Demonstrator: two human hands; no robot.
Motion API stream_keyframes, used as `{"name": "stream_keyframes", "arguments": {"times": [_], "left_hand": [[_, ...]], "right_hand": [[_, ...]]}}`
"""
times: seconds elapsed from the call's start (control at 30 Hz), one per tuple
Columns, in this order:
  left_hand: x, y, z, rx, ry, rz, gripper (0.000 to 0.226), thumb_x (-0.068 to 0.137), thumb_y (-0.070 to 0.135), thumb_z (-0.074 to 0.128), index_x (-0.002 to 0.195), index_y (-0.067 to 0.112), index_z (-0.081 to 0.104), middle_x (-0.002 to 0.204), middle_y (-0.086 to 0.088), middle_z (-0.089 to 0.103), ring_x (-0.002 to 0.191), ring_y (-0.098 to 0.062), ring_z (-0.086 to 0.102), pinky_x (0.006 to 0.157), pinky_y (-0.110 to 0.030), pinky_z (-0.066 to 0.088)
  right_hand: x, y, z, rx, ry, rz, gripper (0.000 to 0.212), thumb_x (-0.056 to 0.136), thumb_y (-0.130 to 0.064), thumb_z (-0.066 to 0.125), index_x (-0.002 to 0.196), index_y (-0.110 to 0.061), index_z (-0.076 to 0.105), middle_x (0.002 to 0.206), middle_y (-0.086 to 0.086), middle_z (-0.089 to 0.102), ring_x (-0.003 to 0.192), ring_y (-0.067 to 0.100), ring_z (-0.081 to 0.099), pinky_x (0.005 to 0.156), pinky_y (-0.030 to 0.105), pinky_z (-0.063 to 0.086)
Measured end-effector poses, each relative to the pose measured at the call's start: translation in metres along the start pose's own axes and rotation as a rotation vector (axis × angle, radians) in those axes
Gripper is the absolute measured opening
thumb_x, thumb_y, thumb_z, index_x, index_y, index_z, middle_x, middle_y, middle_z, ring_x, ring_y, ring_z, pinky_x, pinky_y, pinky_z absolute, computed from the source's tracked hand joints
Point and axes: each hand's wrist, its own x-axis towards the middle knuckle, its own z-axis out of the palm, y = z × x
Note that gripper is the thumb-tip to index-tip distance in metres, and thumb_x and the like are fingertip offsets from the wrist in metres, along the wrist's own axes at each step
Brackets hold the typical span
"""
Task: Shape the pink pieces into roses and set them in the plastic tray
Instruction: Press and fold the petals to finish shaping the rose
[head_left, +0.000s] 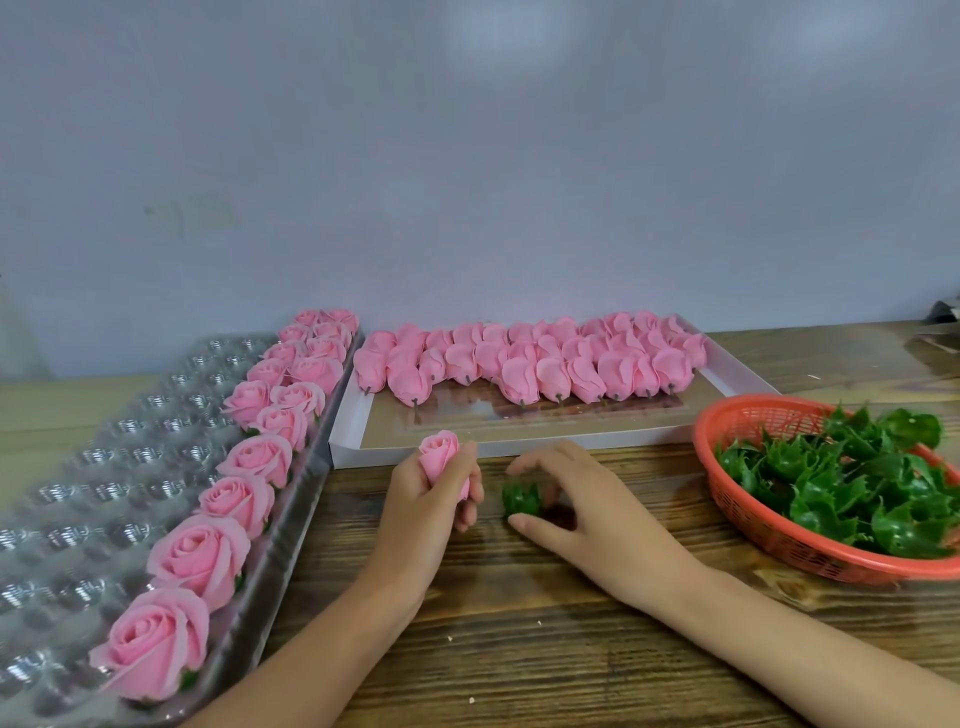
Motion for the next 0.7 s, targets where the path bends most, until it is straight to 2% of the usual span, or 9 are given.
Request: {"name": "stream_keyframes", "arguments": {"times": [0.17,0.3,0.4,0.43,0.53,0.6,0.67,0.7], "left_hand": [[-0.001,-0.001,0.001,0.003,-0.005,0.013,0.039,0.095,0.033,0.052,0.067,0.007,0.059,0.057,-0.006,0.051,0.053,-0.011,0.049,0.051,-0.019,0.043],[-0.001,-0.002,0.001,0.015,0.010,0.060,0.038,0.095,0.032,0.052,0.063,0.015,0.063,0.057,-0.002,0.056,0.055,-0.010,0.052,0.054,-0.017,0.044],[-0.001,-0.004,0.001,0.032,0.038,0.131,0.028,0.093,0.031,0.055,0.070,0.023,0.067,0.073,-0.003,0.064,0.072,-0.007,0.059,0.067,-0.016,0.047],[-0.002,-0.003,0.001,0.026,0.033,0.150,0.024,0.090,0.037,0.058,0.074,0.023,0.067,0.083,-0.006,0.065,0.080,-0.007,0.060,0.072,-0.015,0.046],[-0.007,-0.001,0.001,0.005,-0.041,0.240,0.031,0.080,0.052,0.054,0.086,0.022,0.064,0.098,-0.005,0.064,0.090,-0.006,0.060,0.075,-0.010,0.045],[-0.008,0.001,0.001,-0.045,-0.113,0.273,0.029,0.082,0.049,0.054,0.090,0.023,0.062,0.102,-0.008,0.061,0.093,-0.005,0.060,0.077,-0.010,0.045],[-0.009,0.003,0.001,-0.084,-0.187,0.278,0.023,0.084,0.044,0.055,0.092,0.024,0.062,0.105,-0.015,0.059,0.094,-0.007,0.059,0.079,-0.011,0.045],[-0.009,0.004,0.001,-0.089,-0.216,0.279,0.019,0.086,0.041,0.055,0.093,0.025,0.062,0.105,-0.017,0.058,0.094,-0.007,0.059,0.080,-0.011,0.045]], "right_hand": [[0.001,0.000,0.001,-0.021,-0.017,-0.009,0.016,0.086,-0.020,0.074,0.094,-0.024,0.061,0.108,-0.010,0.052,0.086,0.000,0.053,0.075,0.008,0.038],[0.001,-0.001,0.001,0.007,0.013,-0.040,0.022,0.084,-0.013,0.075,0.085,-0.025,0.058,0.106,-0.008,0.058,0.086,0.001,0.058,0.072,0.007,0.037],[-0.001,-0.004,0.001,0.017,0.041,-0.078,0.018,0.083,-0.013,0.077,0.083,-0.022,0.061,0.105,-0.015,0.061,0.097,0.003,0.063,0.083,0.013,0.044],[-0.001,-0.006,0.001,0.011,0.045,-0.093,0.016,0.083,-0.013,0.077,0.083,-0.021,0.063,0.108,-0.016,0.063,0.096,0.003,0.064,0.084,0.012,0.044],[-0.004,-0.010,0.003,0.006,0.018,-0.184,0.015,0.084,-0.010,0.075,0.082,-0.020,0.064,0.122,-0.012,0.063,0.086,-0.003,0.062,0.079,0.009,0.043],[-0.006,-0.014,0.007,0.003,0.001,-0.267,0.013,0.087,-0.010,0.073,0.085,-0.021,0.065,0.126,-0.012,0.061,0.096,-0.008,0.059,0.085,0.013,0.046],[-0.008,-0.017,0.010,0.025,-0.003,-0.306,0.010,0.089,-0.010,0.070,0.087,-0.018,0.066,0.119,-0.011,0.062,0.105,-0.001,0.059,0.089,0.023,0.049],[-0.008,-0.018,0.011,0.043,0.002,-0.313,0.008,0.089,-0.009,0.070,0.087,-0.016,0.066,0.112,-0.010,0.062,0.102,0.003,0.060,0.087,0.027,0.050]]}}
